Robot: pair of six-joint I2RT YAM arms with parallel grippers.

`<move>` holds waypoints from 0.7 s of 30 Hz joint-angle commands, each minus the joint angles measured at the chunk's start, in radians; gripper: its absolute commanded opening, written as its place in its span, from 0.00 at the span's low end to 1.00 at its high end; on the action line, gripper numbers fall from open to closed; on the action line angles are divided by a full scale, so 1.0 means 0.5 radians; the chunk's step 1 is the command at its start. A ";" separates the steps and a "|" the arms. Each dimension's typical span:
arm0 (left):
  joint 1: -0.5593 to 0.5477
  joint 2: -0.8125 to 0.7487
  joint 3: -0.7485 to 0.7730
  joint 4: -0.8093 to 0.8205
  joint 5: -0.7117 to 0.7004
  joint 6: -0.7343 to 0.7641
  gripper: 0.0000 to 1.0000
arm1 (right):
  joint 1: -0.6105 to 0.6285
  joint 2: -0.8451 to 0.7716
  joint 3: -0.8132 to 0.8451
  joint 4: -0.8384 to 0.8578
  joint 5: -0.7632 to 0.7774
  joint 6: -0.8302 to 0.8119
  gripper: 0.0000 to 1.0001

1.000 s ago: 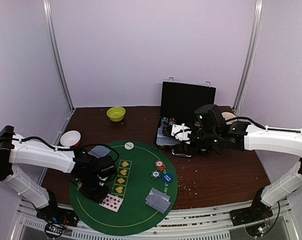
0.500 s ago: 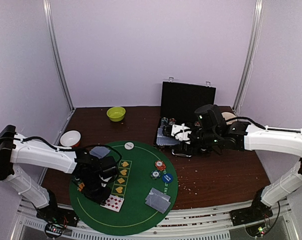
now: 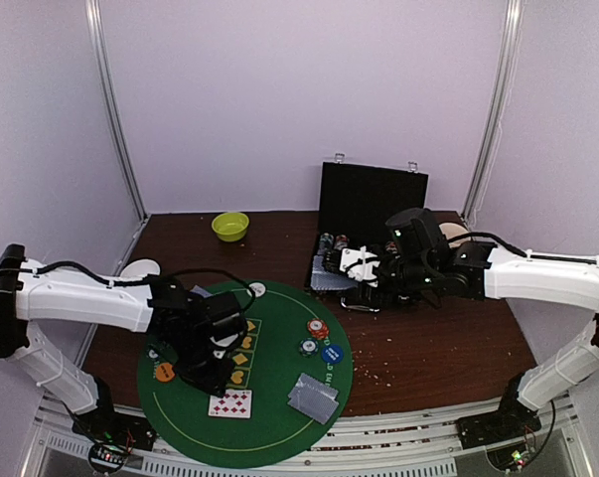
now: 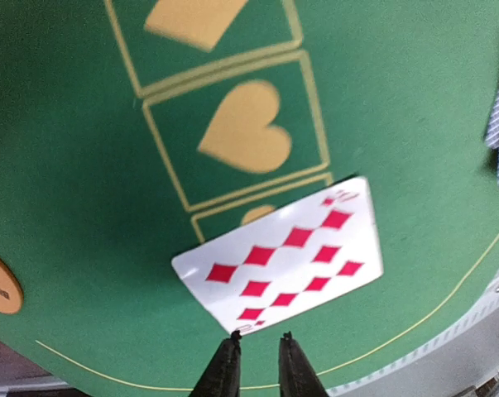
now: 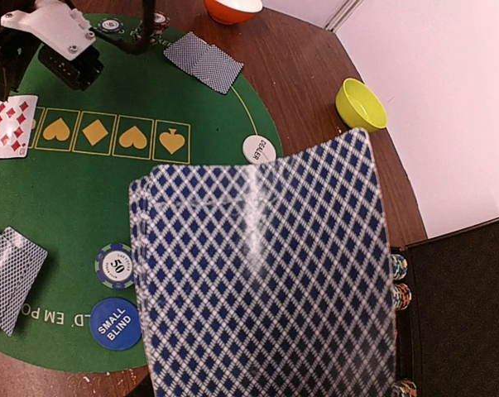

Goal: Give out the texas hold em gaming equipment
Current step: Adjust the poker card in the community card area.

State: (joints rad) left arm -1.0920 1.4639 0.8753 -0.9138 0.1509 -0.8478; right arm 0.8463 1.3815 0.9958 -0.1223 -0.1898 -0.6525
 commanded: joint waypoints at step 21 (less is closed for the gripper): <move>0.027 0.456 0.264 0.397 -0.182 0.436 0.13 | -0.005 -0.059 0.038 -0.038 0.025 0.022 0.48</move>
State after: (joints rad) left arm -1.0538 1.7145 1.0134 -0.7723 0.0349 -0.6590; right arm 0.8463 1.3800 0.9958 -0.1387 -0.1886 -0.6514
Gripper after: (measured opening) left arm 0.135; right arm 0.478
